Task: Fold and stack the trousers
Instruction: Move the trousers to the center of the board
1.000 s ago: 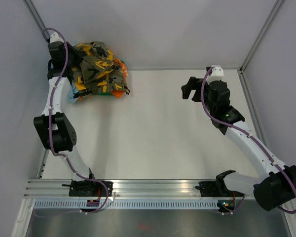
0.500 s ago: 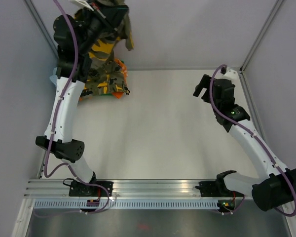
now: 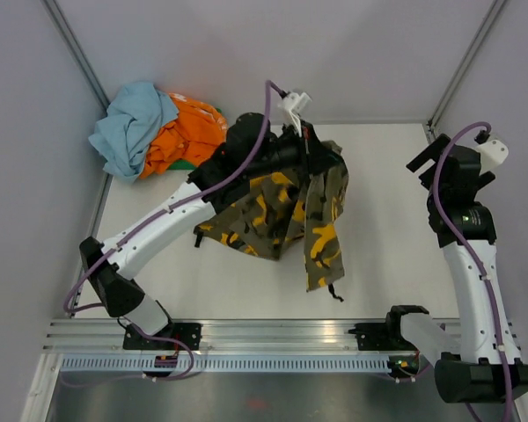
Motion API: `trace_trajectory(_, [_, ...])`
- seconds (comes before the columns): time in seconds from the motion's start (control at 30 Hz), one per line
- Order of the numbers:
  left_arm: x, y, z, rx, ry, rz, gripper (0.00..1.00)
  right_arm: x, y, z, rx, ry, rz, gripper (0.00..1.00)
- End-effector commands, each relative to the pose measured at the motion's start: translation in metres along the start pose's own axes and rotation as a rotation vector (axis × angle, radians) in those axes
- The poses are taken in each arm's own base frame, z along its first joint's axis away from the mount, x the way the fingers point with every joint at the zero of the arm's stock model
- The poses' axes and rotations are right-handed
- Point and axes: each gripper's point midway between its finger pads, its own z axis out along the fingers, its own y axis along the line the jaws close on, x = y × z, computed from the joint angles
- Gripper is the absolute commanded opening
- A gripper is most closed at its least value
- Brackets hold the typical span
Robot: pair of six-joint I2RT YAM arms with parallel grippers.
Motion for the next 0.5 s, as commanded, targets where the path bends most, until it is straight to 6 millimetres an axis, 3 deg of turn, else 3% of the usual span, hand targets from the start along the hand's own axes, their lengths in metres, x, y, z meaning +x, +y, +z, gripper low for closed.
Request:
trace_trajectory(0.0, [0.013, -0.028, -0.006, 0.081, -0.023, 0.027, 0.18, -0.017, -0.01, -0.013, 0.032, -0.035, 0.016, 0.98])
trace_trajectory(0.03, [0.033, -0.036, -0.003, 0.094, 0.025, 0.05, 0.31, -0.014, -0.009, -0.013, 0.019, -0.025, 0.007, 0.98])
trace_trajectory(0.07, [0.043, -0.036, -0.002, 0.089, 0.053, 0.059, 0.51, -0.013, -0.007, -0.014, 0.005, -0.02, 0.005, 0.98])
trace_trajectory(0.1, [0.05, -0.033, -0.002, 0.071, 0.076, 0.062, 0.86, -0.014, -0.003, -0.015, -0.016, -0.023, 0.003, 0.98])
trace_trajectory(0.13, [0.062, -0.021, -0.004, 0.012, 0.116, 0.052, 0.96, -0.011, 0.003, -0.016, -0.058, -0.008, -0.019, 0.98])
trace_trajectory(0.17, [0.066, -0.011, -0.006, -0.04, 0.133, 0.051, 1.0, -0.01, 0.007, -0.019, -0.093, -0.007, -0.026, 0.98])
trace_trajectory(0.2, [0.063, 0.013, -0.009, -0.172, 0.116, 0.058, 1.0, -0.012, 0.014, -0.02, -0.136, -0.019, -0.031, 0.98])
trace_trajectory(0.3, [0.065, 0.07, -0.04, -0.453, 0.164, 0.041, 1.0, 0.0, 0.038, -0.027, -0.302, 0.02, -0.088, 0.98])
trace_trajectory(0.33, [0.065, 0.107, -0.063, -0.592, 0.175, -0.016, 1.0, 0.007, 0.042, -0.027, -0.336, 0.041, -0.104, 0.98])
trace_trajectory(0.4, [0.057, 0.128, -0.092, -0.658, 0.151, -0.089, 1.0, 0.019, 0.058, -0.032, -0.438, 0.095, -0.12, 0.98])
trace_trajectory(0.43, [0.07, 0.161, -0.115, -0.742, 0.16, -0.14, 1.0, 0.025, 0.064, -0.033, -0.474, 0.12, -0.128, 0.98])
trace_trajectory(0.47, [0.07, 0.174, -0.126, -0.772, 0.132, -0.151, 1.0, 0.033, 0.067, -0.03, -0.494, 0.152, -0.137, 0.98])
